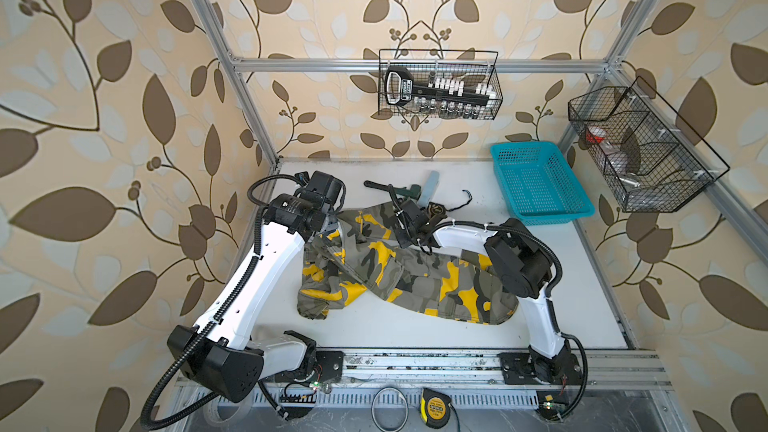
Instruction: Fold and stack the trousers
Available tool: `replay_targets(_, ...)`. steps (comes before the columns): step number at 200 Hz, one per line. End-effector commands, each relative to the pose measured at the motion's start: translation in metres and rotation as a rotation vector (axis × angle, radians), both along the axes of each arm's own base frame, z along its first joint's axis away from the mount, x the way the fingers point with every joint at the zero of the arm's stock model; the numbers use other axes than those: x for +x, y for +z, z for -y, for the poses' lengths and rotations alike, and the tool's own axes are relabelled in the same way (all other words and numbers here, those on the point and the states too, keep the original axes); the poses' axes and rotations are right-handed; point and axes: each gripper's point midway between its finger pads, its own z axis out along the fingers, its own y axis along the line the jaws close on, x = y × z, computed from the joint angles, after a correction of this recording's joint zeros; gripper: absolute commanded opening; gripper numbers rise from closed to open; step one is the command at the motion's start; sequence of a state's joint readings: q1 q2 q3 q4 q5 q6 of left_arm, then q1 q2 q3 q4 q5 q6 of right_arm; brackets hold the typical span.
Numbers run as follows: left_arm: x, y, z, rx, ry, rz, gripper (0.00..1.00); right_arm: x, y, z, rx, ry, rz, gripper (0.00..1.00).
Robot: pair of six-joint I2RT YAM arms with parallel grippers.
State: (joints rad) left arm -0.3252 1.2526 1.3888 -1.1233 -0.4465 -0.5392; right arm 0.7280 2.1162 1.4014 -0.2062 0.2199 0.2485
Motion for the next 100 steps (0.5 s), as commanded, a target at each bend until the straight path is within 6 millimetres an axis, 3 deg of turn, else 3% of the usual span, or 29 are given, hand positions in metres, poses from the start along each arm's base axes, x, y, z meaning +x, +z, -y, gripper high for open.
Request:
replay_targets(1,0.003,0.024,-0.007,0.023,0.002,0.059,0.00,-0.026,0.001,0.043,-0.051,-0.068,-0.051,0.00)
replay_targets(38,-0.003,0.038,-0.009,0.016,-0.012,0.092,0.00,-0.059,0.011,0.131,-0.023,-0.248,-0.056,0.00)
replay_targets(51,-0.005,0.034,-0.003,-0.013,-0.035,0.079,0.00,-0.069,0.011,0.149,-0.016,-0.269,-0.062,0.00)
replay_targets(70,-0.007,0.026,0.001,-0.032,-0.052,0.057,0.00,-0.068,0.024,0.141,0.030,-0.215,-0.044,0.02)
replay_targets(86,-0.008,0.022,0.000,-0.025,-0.045,0.050,0.00,-0.058,0.042,0.117,0.058,-0.145,-0.005,0.39)
replay_targets(100,-0.008,0.021,0.000,-0.029,-0.043,0.048,0.00,-0.049,0.053,0.092,0.051,-0.093,0.023,0.60)
